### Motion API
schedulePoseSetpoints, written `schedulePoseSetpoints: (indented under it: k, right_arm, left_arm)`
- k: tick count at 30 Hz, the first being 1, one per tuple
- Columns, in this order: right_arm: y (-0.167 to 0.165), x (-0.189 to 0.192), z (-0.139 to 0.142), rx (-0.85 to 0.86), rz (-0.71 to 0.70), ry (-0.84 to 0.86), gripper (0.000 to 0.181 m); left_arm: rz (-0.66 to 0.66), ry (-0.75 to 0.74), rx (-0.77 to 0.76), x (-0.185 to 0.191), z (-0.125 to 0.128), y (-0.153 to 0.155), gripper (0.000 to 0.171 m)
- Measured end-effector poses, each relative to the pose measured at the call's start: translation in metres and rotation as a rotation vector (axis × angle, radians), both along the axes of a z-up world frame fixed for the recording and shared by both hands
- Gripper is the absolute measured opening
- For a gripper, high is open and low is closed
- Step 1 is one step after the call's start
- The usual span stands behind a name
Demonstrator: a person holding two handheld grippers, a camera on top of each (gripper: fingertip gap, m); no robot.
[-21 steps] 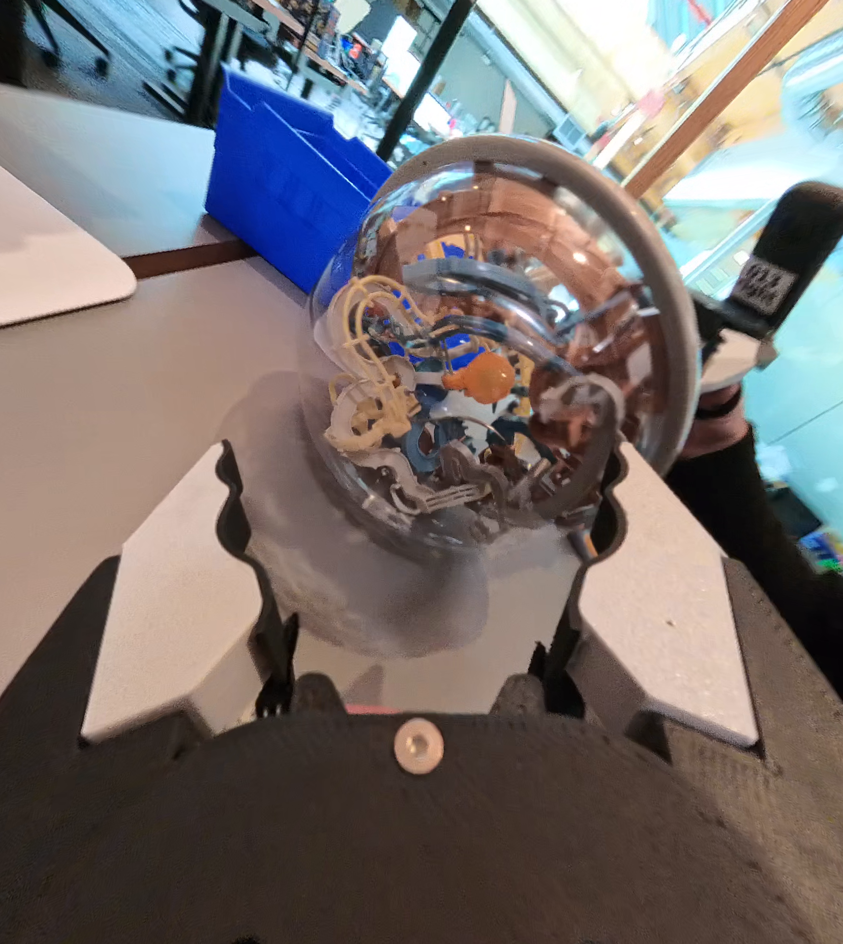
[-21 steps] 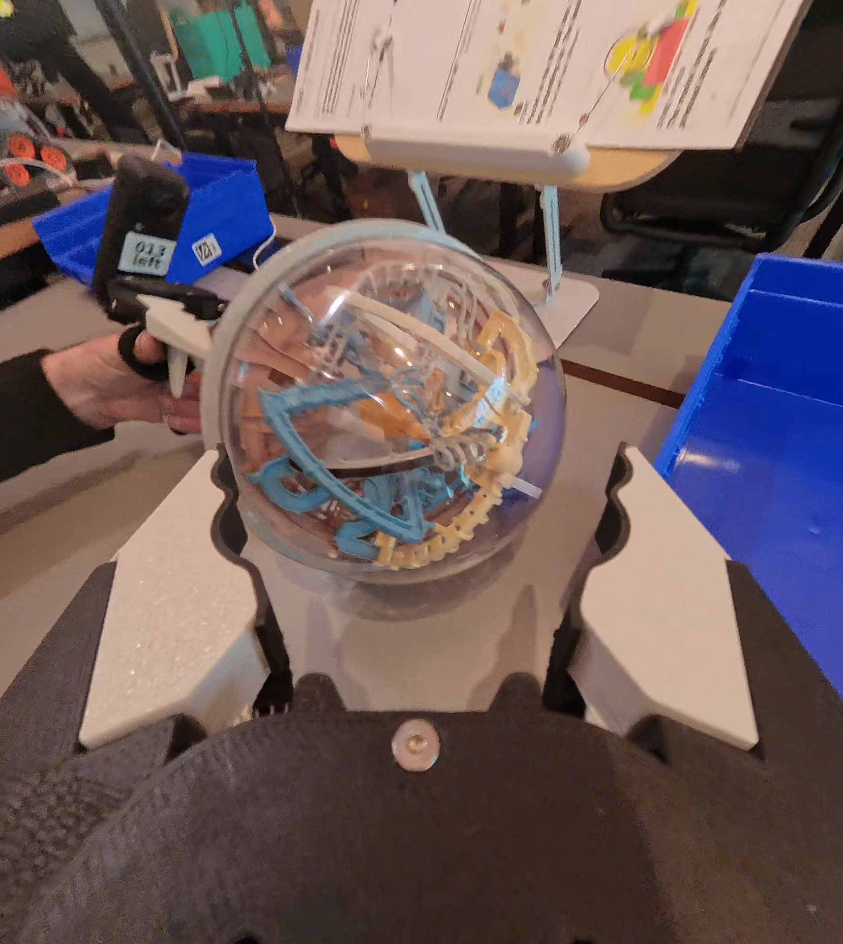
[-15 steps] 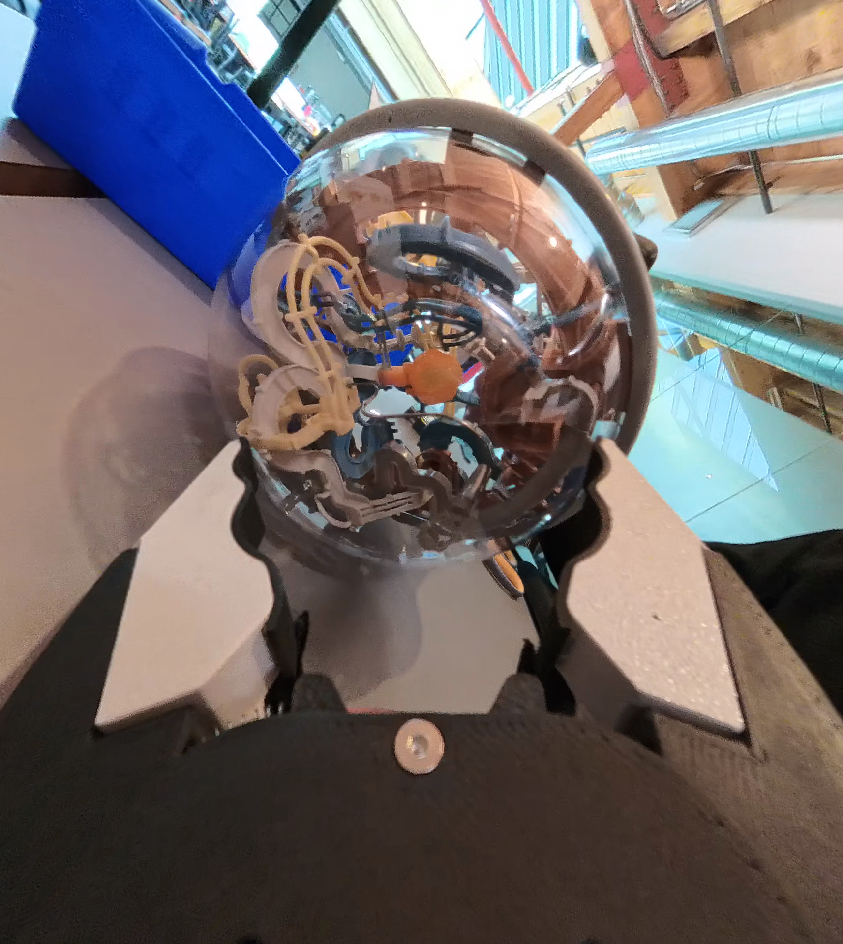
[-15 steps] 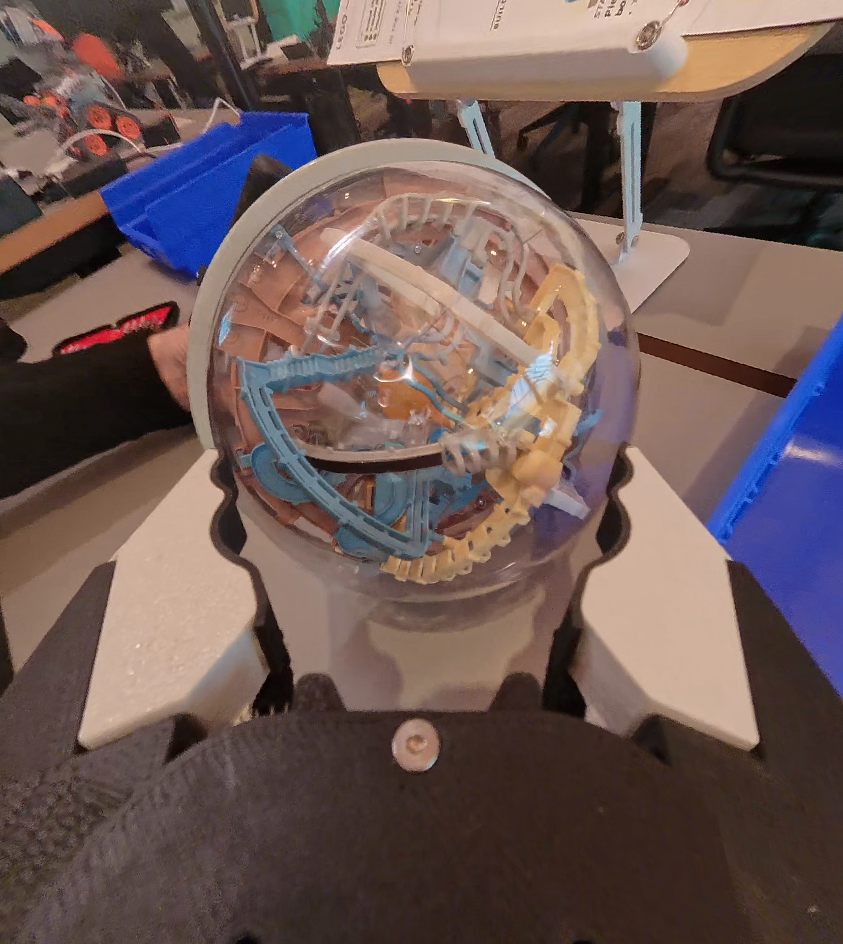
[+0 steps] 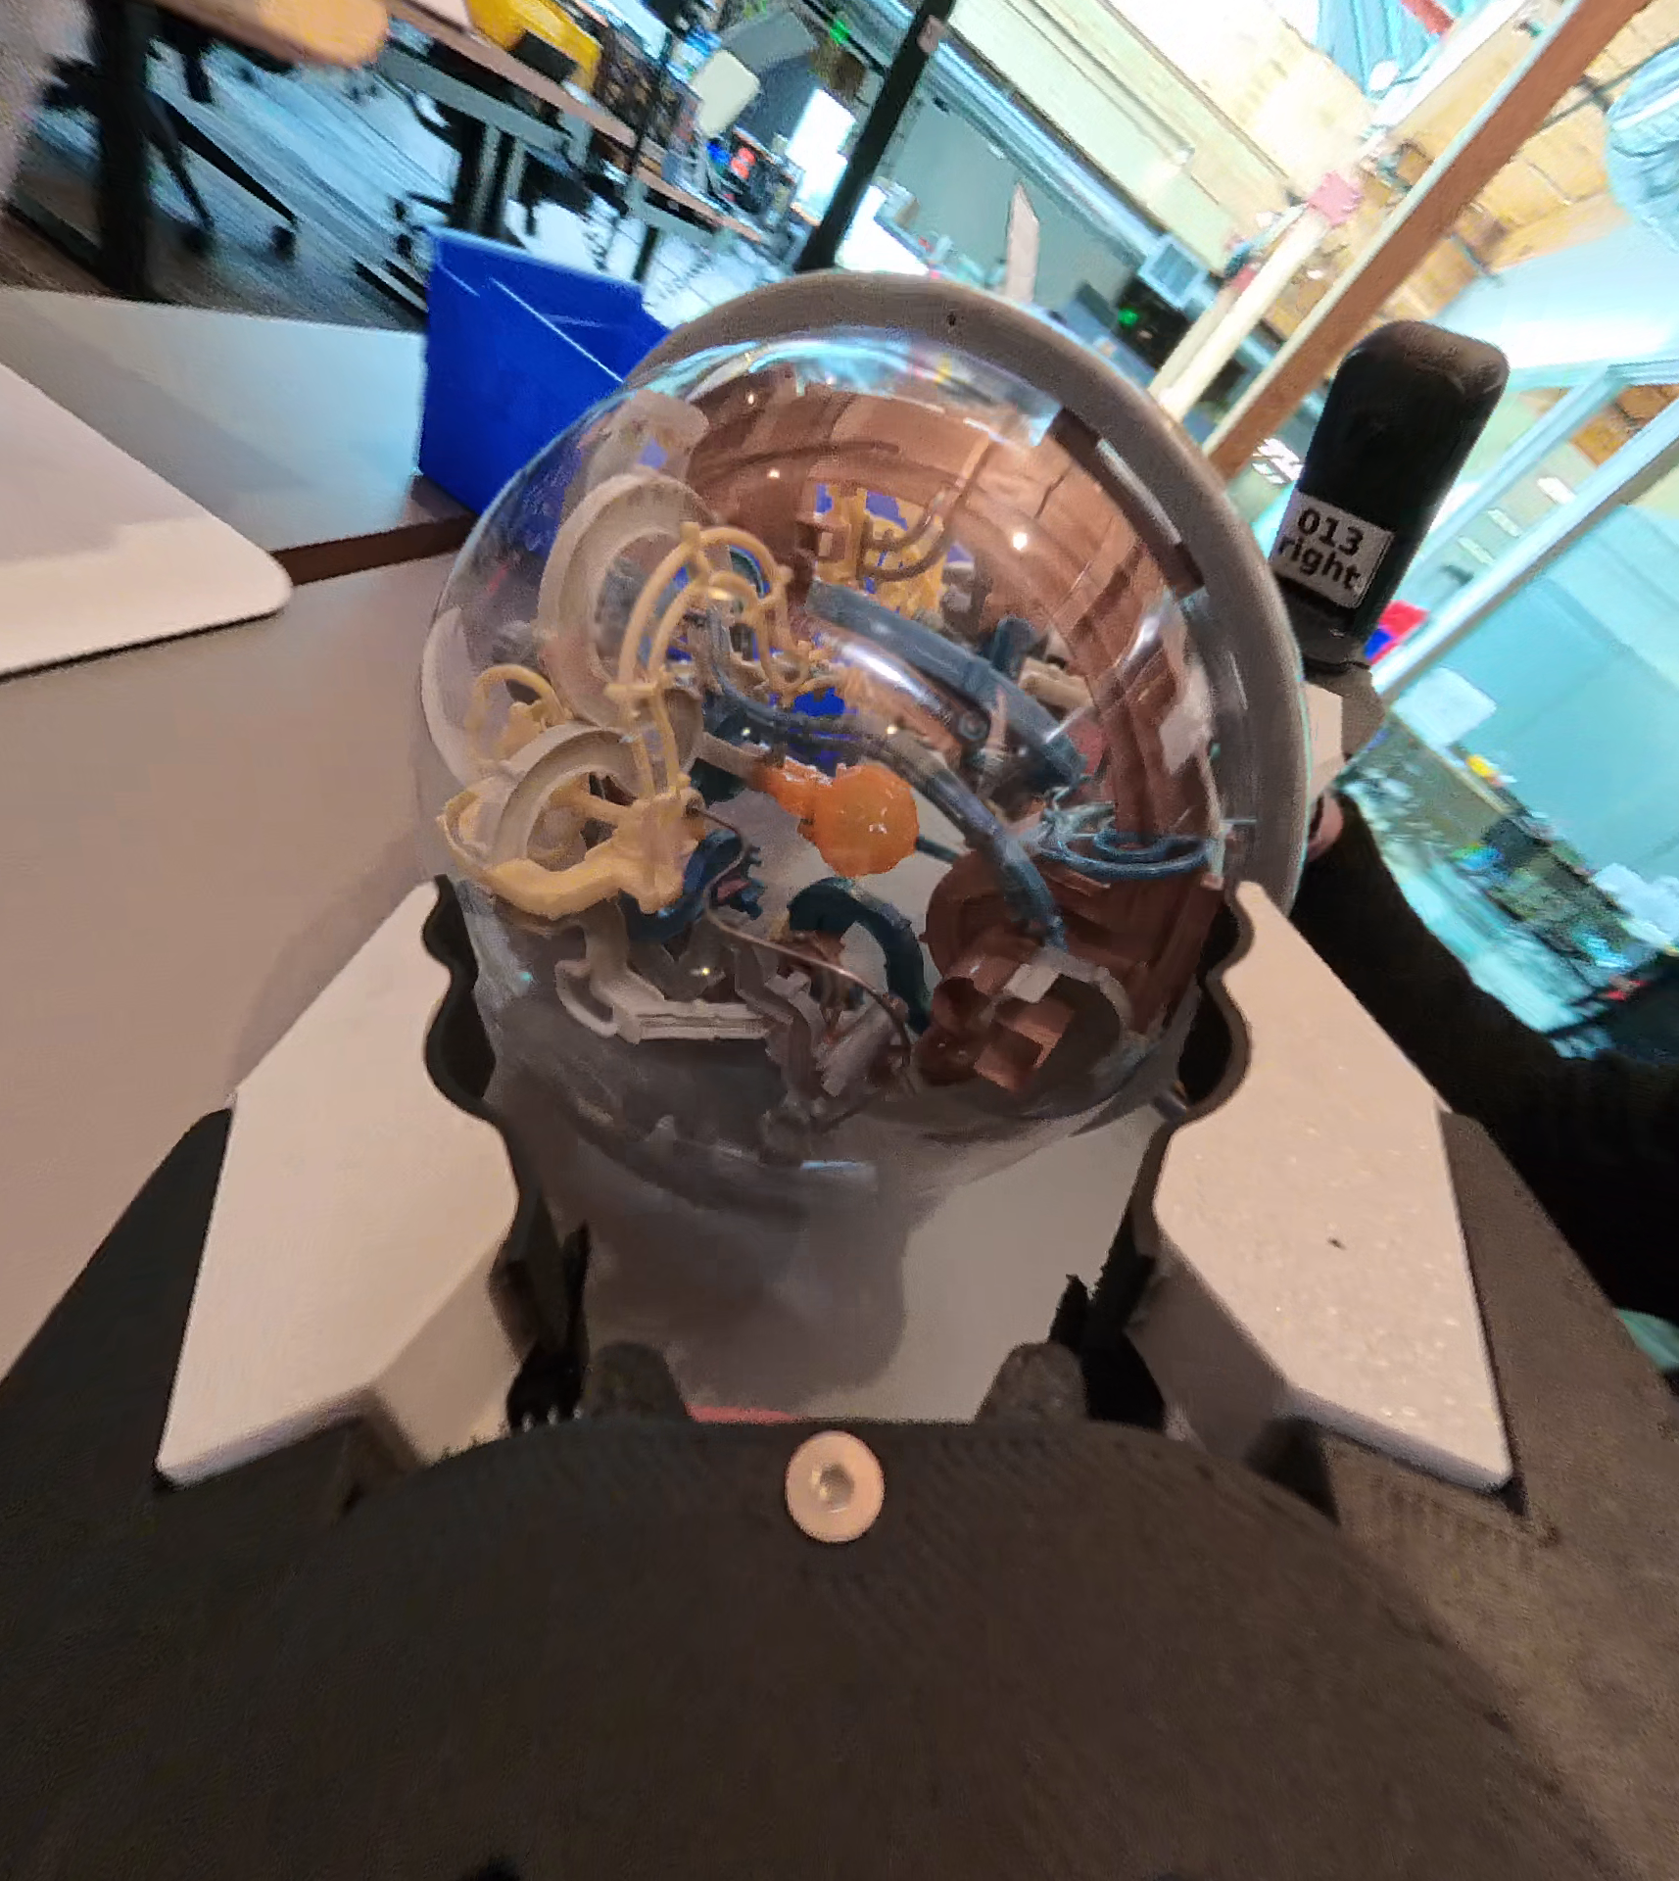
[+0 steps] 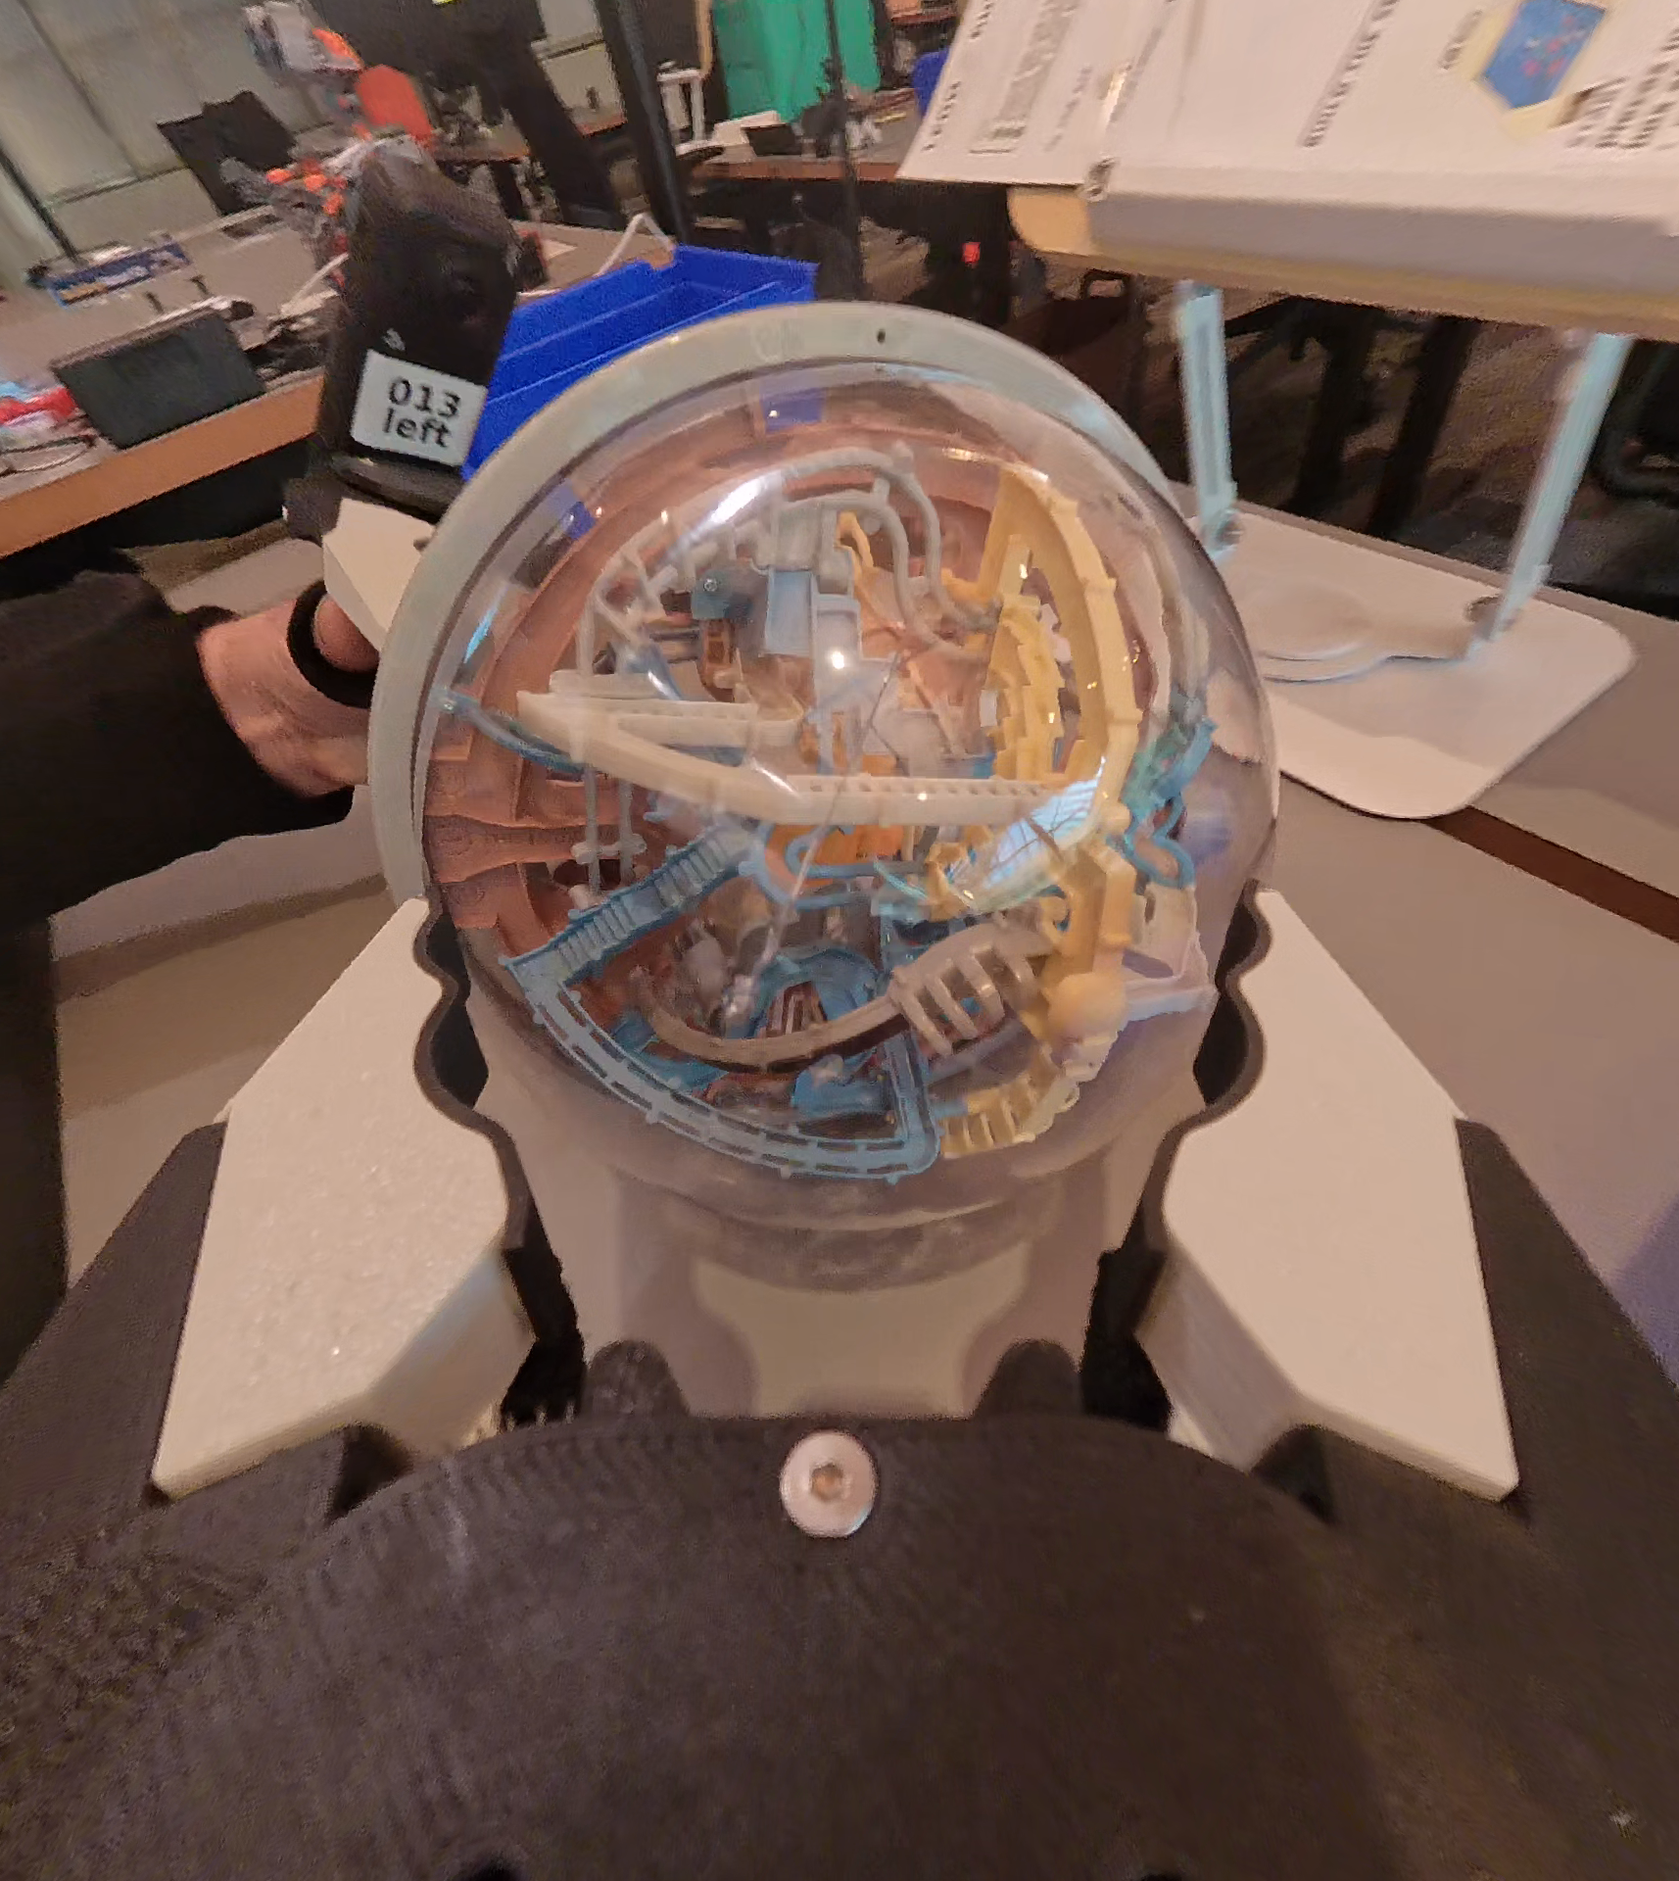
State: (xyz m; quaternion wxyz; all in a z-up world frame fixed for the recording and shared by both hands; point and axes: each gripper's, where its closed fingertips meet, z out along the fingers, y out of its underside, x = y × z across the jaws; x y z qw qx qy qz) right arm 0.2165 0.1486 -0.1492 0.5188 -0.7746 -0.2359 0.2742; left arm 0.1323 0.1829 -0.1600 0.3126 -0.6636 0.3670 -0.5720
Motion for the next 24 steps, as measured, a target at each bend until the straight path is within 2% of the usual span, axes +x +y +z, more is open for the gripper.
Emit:
schedulePoseSetpoints:
  k: [3,8,12,15,19,24]
  right_arm:
    - [-0.005,-0.029,-0.009,-0.022,0.081,0.023,0.142]
    - [-0.018,-0.076,-0.02,-0.049,0.217,0.023,0.144]
    - [-0.027,-0.104,-0.04,-0.114,0.309,-0.004,0.144]
    - [-0.032,-0.116,-0.051,-0.143,0.342,-0.018,0.144]
    - [-0.039,-0.114,-0.057,-0.162,0.36,-0.072,0.143]
    - [-0.04,-0.109,-0.056,-0.149,0.354,-0.075,0.135]
  left_arm:
    - [0.104,0.053,0.102,-0.031,0.01,-0.008,0.136]
    - [0.234,0.138,0.191,-0.077,0.016,-0.03,0.135]
    - [0.313,0.107,0.248,-0.105,0.028,-0.036,0.123]
    - [0.326,0.114,0.302,-0.112,0.032,-0.04,0.119]
    - [0.287,0.135,0.359,-0.11,0.033,-0.047,0.116]
    - [0.276,0.105,0.307,-0.116,0.033,-0.041,0.112]
